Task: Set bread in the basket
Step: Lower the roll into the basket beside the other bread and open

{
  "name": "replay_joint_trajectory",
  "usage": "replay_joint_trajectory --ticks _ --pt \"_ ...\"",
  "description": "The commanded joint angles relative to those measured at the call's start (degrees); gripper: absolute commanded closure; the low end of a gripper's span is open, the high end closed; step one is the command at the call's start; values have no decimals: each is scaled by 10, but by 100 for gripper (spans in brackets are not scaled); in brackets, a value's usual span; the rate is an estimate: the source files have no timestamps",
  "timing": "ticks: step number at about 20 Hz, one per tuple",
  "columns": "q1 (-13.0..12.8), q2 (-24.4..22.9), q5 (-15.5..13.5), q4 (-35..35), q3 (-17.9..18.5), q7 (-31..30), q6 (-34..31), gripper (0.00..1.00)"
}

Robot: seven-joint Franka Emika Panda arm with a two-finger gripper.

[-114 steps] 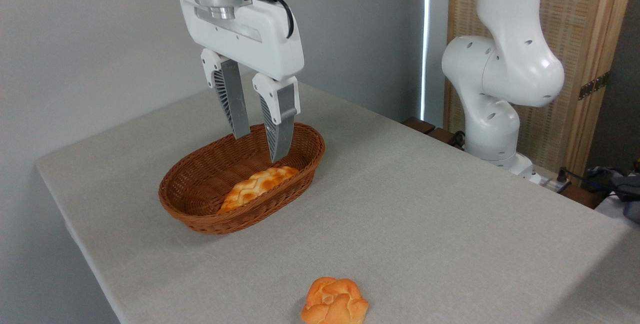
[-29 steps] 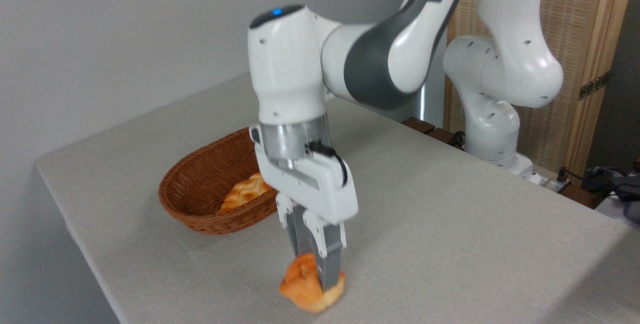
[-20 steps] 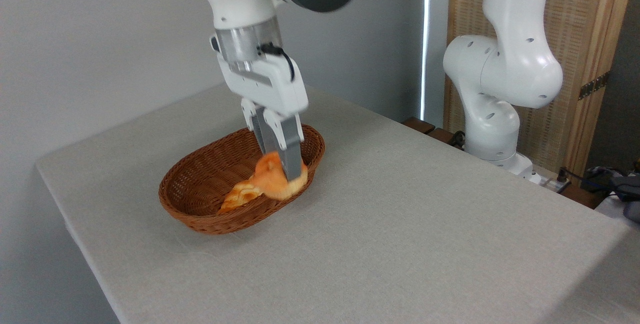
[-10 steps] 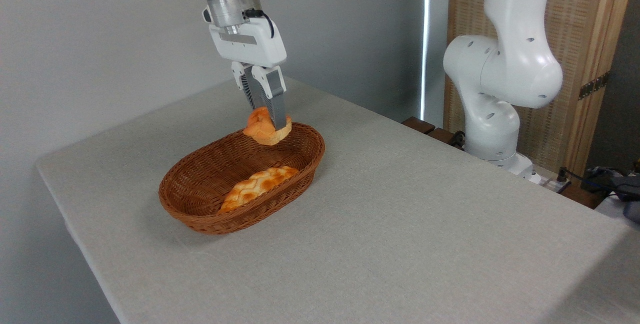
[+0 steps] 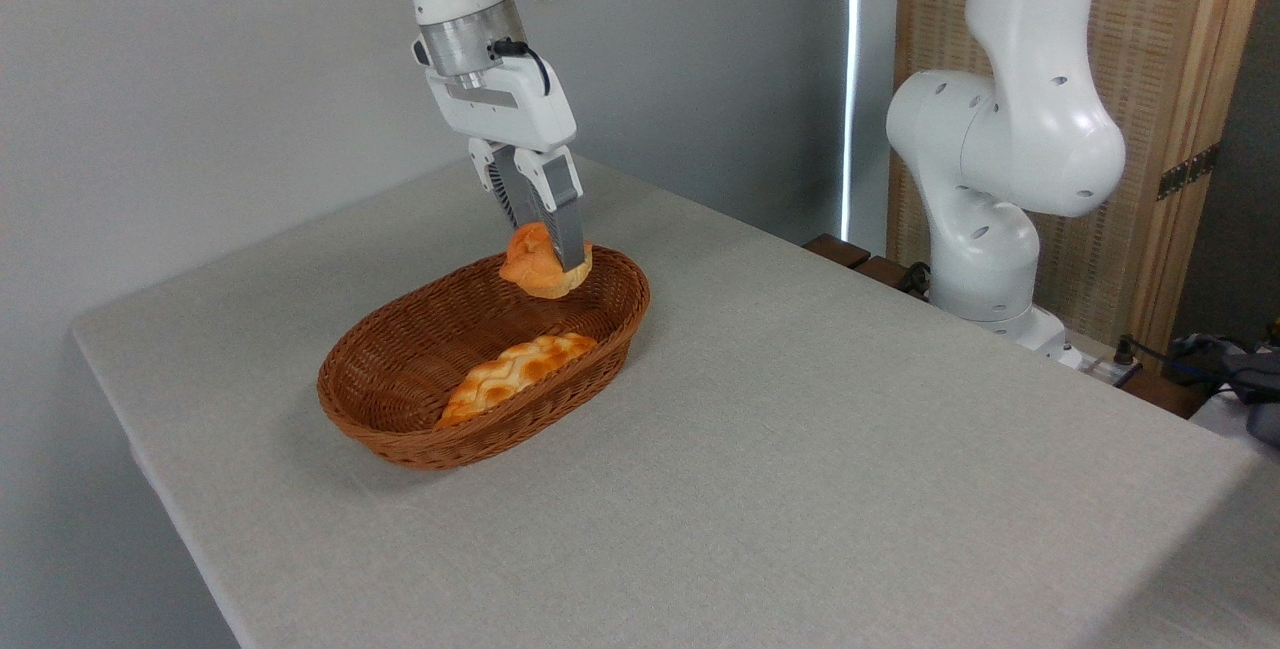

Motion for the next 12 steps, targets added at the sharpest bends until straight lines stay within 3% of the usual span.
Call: replay_joint_trajectory --ticks 1,10,12 --pt "4 0 -11 -13 -2 -7 18 0" --pt "15 -4 -11 2 12 -7 21 0" --pt "18 -4 -11 23 53 -4 20 0"
